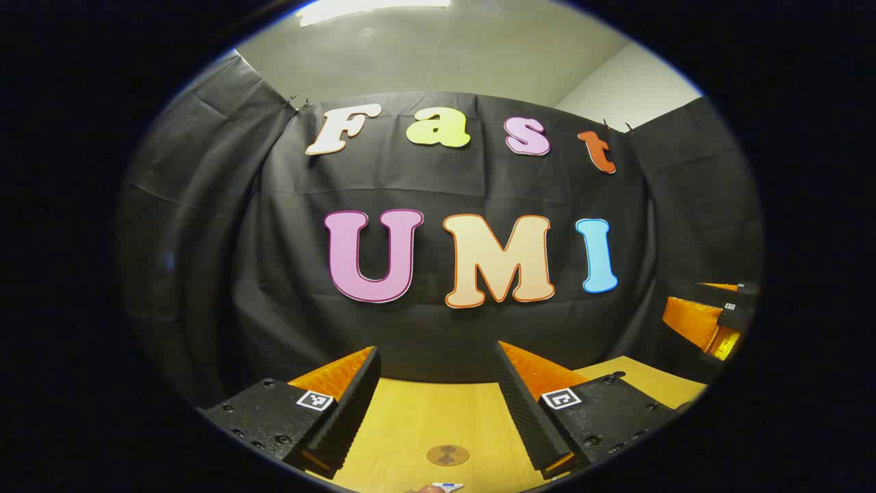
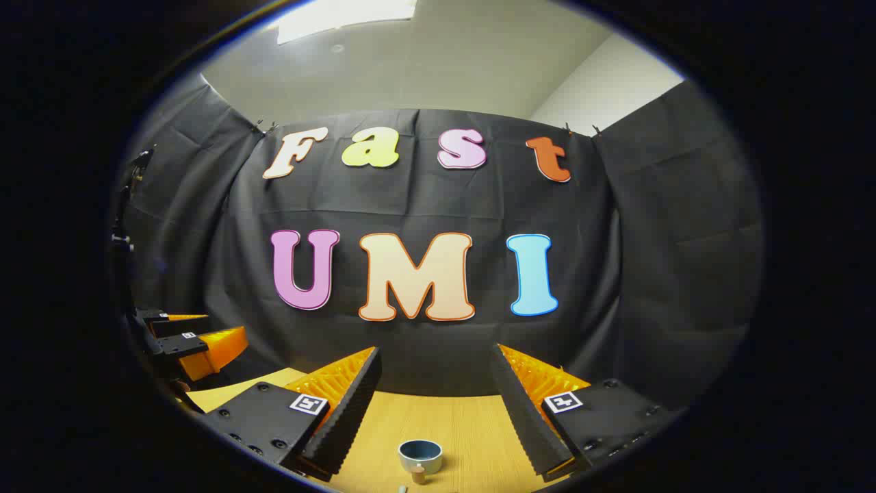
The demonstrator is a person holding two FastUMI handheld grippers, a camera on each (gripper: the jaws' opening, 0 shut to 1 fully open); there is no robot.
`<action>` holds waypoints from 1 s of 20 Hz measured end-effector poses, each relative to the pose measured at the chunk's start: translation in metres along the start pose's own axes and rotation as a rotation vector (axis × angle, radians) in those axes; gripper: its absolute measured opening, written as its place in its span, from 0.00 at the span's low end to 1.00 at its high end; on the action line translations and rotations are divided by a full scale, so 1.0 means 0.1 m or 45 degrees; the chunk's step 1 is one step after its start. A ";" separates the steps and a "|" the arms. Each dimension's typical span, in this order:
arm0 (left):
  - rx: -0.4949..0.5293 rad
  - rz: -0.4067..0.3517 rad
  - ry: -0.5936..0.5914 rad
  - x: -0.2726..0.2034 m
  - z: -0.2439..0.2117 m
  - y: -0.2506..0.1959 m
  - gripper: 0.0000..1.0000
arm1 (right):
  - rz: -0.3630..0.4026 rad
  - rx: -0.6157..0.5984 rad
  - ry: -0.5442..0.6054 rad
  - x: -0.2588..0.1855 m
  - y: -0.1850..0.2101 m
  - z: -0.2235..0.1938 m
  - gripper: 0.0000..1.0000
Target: Put the toothbrush and toothpaste on the desktop into the cup, then pick up the cup and place it on the coaster on the desktop.
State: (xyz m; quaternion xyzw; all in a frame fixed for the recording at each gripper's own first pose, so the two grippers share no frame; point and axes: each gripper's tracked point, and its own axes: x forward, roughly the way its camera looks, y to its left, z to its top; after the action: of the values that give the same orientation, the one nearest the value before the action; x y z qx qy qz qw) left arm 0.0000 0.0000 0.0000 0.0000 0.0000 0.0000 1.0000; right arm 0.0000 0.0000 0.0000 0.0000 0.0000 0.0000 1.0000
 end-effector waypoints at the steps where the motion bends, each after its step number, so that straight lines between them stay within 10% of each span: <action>1: 0.003 0.001 0.003 -0.01 -0.01 0.01 0.94 | 0.007 -0.004 0.001 0.00 0.03 0.01 1.00; 20: 0.030 0.053 -0.028 -0.01 0.00 0.33 0.94 | 0.064 -0.011 0.210 0.06 0.22 -0.56 0.99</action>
State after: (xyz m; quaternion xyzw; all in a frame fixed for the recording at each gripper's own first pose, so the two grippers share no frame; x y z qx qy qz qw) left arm -0.0007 0.0325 0.0005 0.0118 -0.0111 0.0207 0.9997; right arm 0.0061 0.0223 -0.0562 -0.0042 0.0823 0.0250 0.9963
